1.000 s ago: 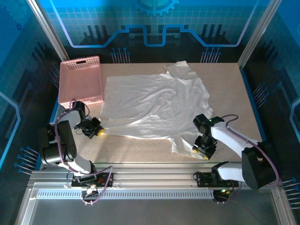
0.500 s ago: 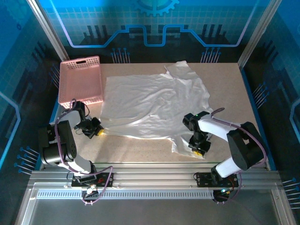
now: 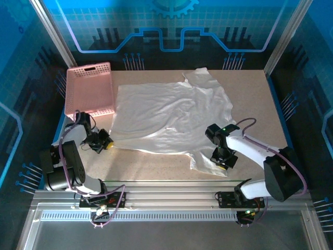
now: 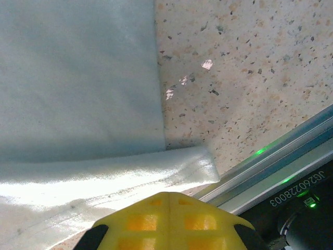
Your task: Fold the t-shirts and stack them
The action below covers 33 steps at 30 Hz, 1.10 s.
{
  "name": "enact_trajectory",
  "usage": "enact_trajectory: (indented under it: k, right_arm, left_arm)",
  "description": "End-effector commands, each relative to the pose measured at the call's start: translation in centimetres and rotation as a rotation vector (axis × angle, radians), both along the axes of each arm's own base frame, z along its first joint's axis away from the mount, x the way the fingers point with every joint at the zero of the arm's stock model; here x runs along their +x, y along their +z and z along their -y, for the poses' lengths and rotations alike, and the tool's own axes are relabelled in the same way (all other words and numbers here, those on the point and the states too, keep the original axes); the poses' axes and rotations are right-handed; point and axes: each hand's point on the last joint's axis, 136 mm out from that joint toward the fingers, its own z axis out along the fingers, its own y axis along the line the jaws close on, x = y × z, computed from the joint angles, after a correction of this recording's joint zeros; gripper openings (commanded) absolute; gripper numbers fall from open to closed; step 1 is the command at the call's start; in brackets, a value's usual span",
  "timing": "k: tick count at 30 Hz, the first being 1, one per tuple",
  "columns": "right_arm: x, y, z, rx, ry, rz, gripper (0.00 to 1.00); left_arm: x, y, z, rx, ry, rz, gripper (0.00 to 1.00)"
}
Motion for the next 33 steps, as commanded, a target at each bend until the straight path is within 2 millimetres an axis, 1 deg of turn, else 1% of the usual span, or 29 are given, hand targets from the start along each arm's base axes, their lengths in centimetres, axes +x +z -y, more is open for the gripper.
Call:
enact_trajectory:
  k: [1, 3, 4, 5, 8, 12, 15, 18, 21, 24, 26, 29, 30, 33]
  right_arm:
    - [-0.2, 0.3, -1.2, 0.048, -0.023, -0.019, 0.15]
    - [0.3, 0.7, -2.0, 0.076, -0.038, 0.004, 0.45]
    - [0.5, 0.7, -2.2, 0.088, -0.058, 0.012, 0.53]
    - [0.6, 0.6, -2.5, 0.103, -0.078, 0.018, 0.55]
    - [0.1, -0.1, -3.2, 0.135, -0.169, 0.030, 0.57]
    - [-0.8, -0.6, -3.2, 0.135, -0.319, 0.105, 0.58]
    - [-1.2, -1.0, -2.6, 0.110, -0.388, 0.153, 0.59]
    - [-2.6, -1.5, -1.4, 0.059, -0.422, 0.141, 0.59]
    - [-3.7, -2.4, -0.7, 0.034, -0.472, 0.141, 0.59]
    - [-4.1, -3.4, -0.1, 0.006, -0.515, 0.154, 0.58]
    - [-3.9, -4.0, 0.3, -0.012, -0.534, 0.174, 0.58]
    - [-2.8, -5.0, 0.6, -0.024, -0.570, 0.227, 0.58]
    - [-2.1, -5.2, 0.5, -0.012, -0.577, 0.251, 0.58]
    - [-0.8, -5.0, 0.4, -0.003, -0.565, 0.283, 0.57]
  left_arm:
    - [-0.9, 0.2, 0.0, -0.021, 0.010, -0.012, 0.00]
    - [-0.3, 0.4, -0.3, -0.051, 0.057, 0.011, 0.00]
    - [0.1, 0.5, -0.5, -0.058, 0.069, 0.017, 0.00]
    - [0.5, 0.6, -0.6, -0.056, 0.072, 0.024, 0.00]
    - [1.5, 0.8, -0.9, -0.058, 0.086, 0.046, 0.00]
    - [2.0, 0.7, -0.9, -0.068, 0.090, 0.057, 0.00]
    - [2.1, 0.5, -0.8, -0.072, 0.081, 0.057, 0.00]
    - [1.9, 0.2, -0.9, -0.068, 0.086, 0.046, 0.00]
    - [2.1, 0.2, -1.1, -0.059, 0.086, 0.046, 0.00]
    - [2.3, 0.4, -1.3, -0.055, 0.087, 0.048, 0.00]
    - [2.4, 0.4, -1.2, -0.061, 0.089, 0.046, 0.00]
    - [2.4, 0.4, -1.3, -0.052, 0.087, 0.044, 0.00]
    - [2.4, 0.5, -1.4, -0.051, 0.084, 0.044, 0.00]
    - [2.5, 0.5, -1.2, -0.062, 0.080, 0.038, 0.00]
